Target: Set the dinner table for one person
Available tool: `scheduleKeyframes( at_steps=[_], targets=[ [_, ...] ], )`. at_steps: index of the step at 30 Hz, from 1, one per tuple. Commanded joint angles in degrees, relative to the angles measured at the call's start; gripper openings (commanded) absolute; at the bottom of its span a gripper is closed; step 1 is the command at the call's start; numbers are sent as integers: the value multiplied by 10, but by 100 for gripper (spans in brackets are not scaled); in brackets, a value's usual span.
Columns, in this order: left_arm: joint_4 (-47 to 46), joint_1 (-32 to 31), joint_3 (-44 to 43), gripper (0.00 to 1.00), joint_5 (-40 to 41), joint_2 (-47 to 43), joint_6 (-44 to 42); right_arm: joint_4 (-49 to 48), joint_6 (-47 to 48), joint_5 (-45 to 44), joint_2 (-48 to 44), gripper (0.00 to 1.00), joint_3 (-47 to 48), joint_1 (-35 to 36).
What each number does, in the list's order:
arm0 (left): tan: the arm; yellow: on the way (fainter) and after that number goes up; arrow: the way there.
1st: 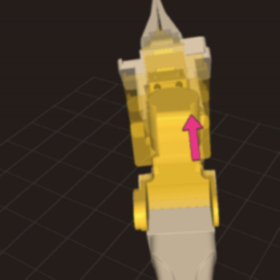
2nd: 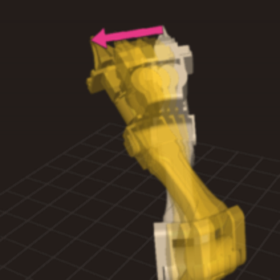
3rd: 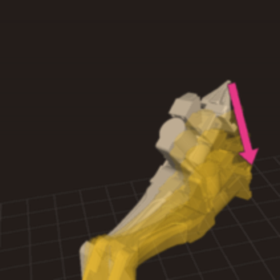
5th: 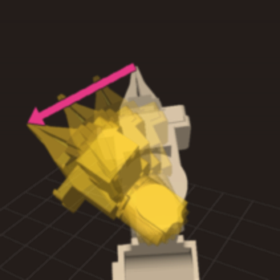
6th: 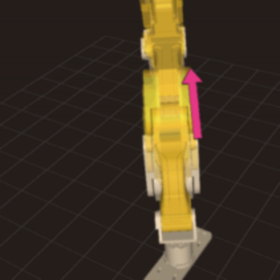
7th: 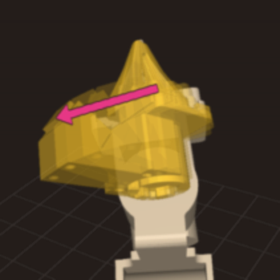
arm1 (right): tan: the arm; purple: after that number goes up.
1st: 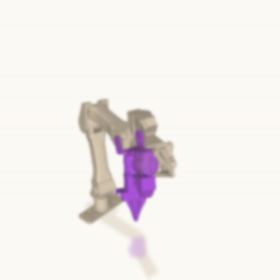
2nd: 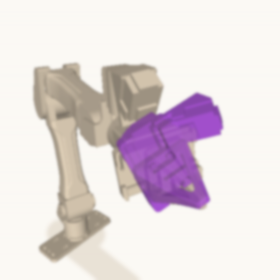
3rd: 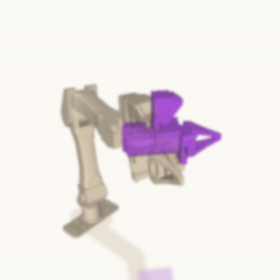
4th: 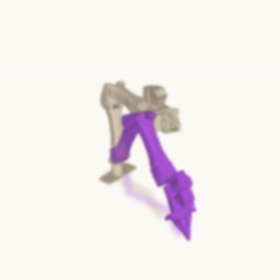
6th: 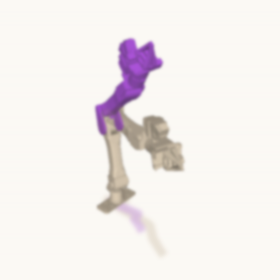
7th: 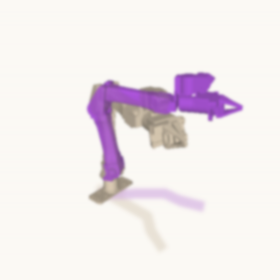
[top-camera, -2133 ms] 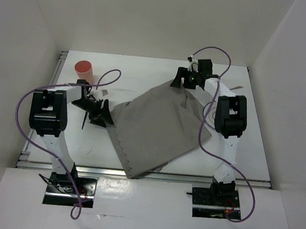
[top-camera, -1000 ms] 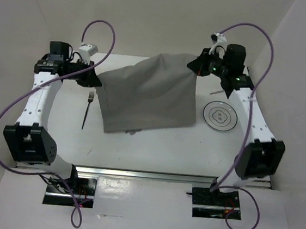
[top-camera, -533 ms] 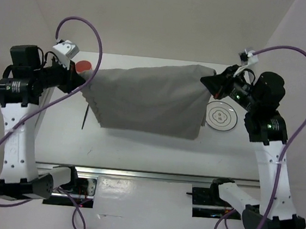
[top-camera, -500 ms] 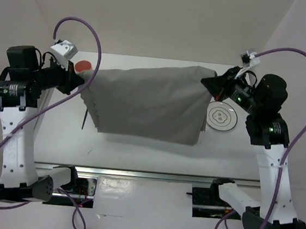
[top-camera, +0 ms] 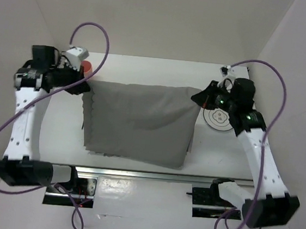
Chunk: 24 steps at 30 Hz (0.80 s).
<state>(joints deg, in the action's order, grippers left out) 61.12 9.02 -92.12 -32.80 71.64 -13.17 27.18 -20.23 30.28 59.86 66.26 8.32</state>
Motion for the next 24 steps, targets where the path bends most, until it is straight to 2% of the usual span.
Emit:
scheduleKeyframes(
  at_steps=[1, 2, 3, 4, 5, 6, 7, 8, 9, 10, 11, 14, 15, 19, 20, 23, 24],
  targets=[
    [-91, -43, 75, 0, 31, 62, 13, -113, -3, -66, 97, 0, -20, -5],
    [-116, -57, 88, 0, 50, 80, 23, -126, 2, -74, 131, 2, -12, -5],
    [-170, -81, 97, 0, 63, 99, 30, -145, 2, -81, 203, 8, 1, -5],
    [-195, -89, 97, 8, 76, 146, 37, -154, 9, -81, 243, 16, 18, -12],
    [-215, -95, 83, 26, 95, 175, 49, -161, 15, -81, 283, 43, 63, -17],
    [-233, -95, 62, 41, 106, 207, 55, -161, 22, -81, 325, 58, 91, -17],
    [-233, -102, 35, 50, 122, 240, 63, -161, 22, -87, 403, 63, 123, -22],
    [-233, -102, -29, 62, 162, 304, 80, -153, 33, -87, 441, 65, 196, -23],
    [-228, -102, -62, 62, 185, 333, 88, -143, 40, -87, 474, 70, 236, -23],
    [-221, -102, -93, 64, 204, 356, 88, -130, 47, -92, 532, 72, 273, -23],
    [-203, -102, -143, 64, 232, 372, 96, -96, 55, -92, 552, 73, 341, -23],
    [-196, -102, -156, 65, 237, 374, 101, -75, 61, -92, 562, 73, 379, -17],
    [-221, -102, -129, 73, 232, 361, 101, -82, 66, -98, 549, 73, 359, -17],
    [-210, -120, -70, 73, 227, 307, 89, -107, 71, -110, 447, 74, 245, -17],
    [-197, -120, -60, 73, 222, 288, 89, -78, 71, -110, 405, 74, 224, -17],
    [-176, -120, 28, 73, 222, 243, 71, -20, 71, -110, 315, 74, 129, -12],
    [-176, -120, 92, 72, 232, 203, 55, -12, 71, -110, 290, 74, 68, -6]
  ],
)
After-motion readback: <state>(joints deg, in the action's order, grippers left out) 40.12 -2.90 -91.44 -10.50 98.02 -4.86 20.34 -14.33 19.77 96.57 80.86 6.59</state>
